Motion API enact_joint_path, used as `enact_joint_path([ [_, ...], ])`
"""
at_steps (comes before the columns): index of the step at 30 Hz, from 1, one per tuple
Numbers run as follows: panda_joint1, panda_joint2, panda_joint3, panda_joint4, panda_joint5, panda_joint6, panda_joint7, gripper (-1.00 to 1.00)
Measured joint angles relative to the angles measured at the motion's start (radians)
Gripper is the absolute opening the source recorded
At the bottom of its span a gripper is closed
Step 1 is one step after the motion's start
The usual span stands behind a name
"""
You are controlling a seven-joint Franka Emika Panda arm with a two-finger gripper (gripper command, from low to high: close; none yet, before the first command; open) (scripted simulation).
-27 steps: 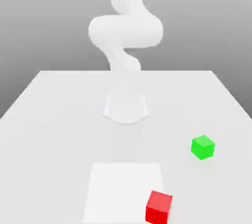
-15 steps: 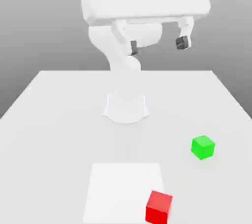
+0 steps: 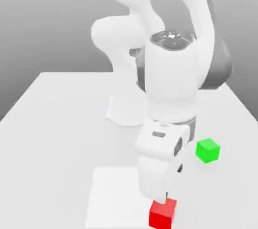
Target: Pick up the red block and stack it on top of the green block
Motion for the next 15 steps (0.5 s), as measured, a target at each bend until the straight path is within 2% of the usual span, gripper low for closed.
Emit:
enact_joint_path([
  [4, -0.031, 0.144, 0.042, 0.02, 0.038, 0.115, -0.044, 0.0],
  [5, -0.037, 0.163, 0.049, 0.022, 0.044, 0.13, -0.048, -1.0],
  [11, -0.04, 0.172, 0.052, 0.024, 0.047, 0.135, -0.051, -1.0],
  [15, -0.018, 0.067, 0.022, 0.007, 0.004, 0.05, -0.019, -1.0],
])
